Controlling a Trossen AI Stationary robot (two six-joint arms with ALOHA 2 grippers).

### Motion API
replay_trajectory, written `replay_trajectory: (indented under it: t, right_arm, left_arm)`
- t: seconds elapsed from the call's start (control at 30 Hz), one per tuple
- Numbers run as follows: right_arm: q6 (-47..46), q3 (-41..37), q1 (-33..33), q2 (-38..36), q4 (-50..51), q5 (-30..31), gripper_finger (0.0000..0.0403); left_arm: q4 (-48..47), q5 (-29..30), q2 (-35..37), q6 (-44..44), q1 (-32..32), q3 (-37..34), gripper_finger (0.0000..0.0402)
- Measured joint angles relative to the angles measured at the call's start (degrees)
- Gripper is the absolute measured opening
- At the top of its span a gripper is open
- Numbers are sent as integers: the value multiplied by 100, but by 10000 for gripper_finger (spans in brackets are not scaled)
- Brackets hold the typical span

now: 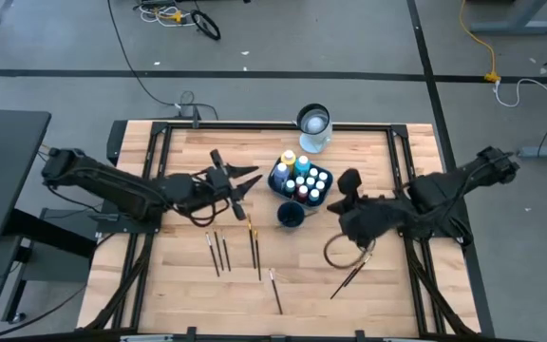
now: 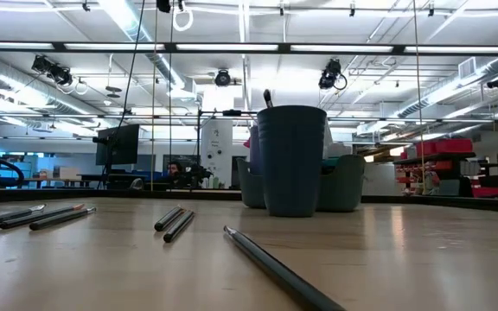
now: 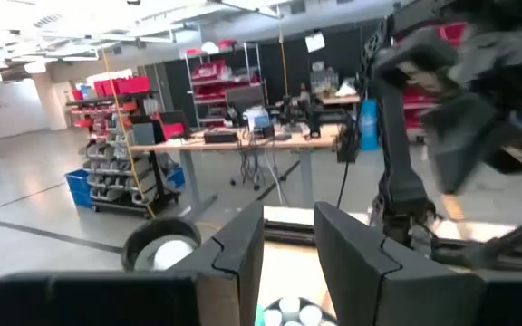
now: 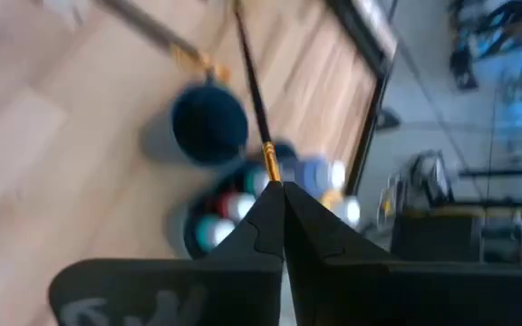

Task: Pick & Place Paint Supplies
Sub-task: Put the gold paint brush into the blue cup, then put the silver paint brush into the blue cup

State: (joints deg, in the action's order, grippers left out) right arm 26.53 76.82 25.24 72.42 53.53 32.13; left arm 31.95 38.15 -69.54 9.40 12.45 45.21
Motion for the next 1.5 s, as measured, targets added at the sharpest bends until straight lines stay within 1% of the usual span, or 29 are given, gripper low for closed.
replay_trajectory:
  t: [0.07, 0.13, 0.27, 0.43, 0.63, 0.83, 0.97, 1.13, 1.33, 1.5]
  right_arm:
    - [9, 3, -208, 8, 197, -58, 0]
    - [-65, -36, -412, 7, 432, -123, 0]
    - [73, -275, -746, 13, 376, -605, 0]
    - [390, -495, -1064, 154, 323, -788, 0]
    - [985, -702, -1250, 512, 48, -956, 0]
    - [1348, -702, -1297, 914, -492, -913, 1]
    - [1195, -702, -1295, 1158, -908, -915, 16]
    - [1069, -702, -1295, 1342, -1034, -911, 43]
    - [251, -695, -1115, 1285, -1118, -929, 72]
    - [-512, -692, -828, 1136, -1088, -1081, 81]
  left_arm:
    - [-222, 42, 137, 13, 3, -16, 109]
    - [-116, 65, 162, 121, 2, -2, 109]
    - [-150, 53, 181, 295, 0, -9, 109]
    - [-197, -65, 186, 326, 0, -9, 109]
    - [-167, -64, 186, 346, 0, -9, 109]
    - [-169, -65, 186, 374, -1, -9, 109]
    - [-167, -65, 186, 392, 0, -9, 109]
    - [-164, -65, 186, 392, 0, -9, 109]
    - [-167, -65, 183, 392, 0, -9, 109]
    - [-164, -68, 183, 392, 0, -9, 109]
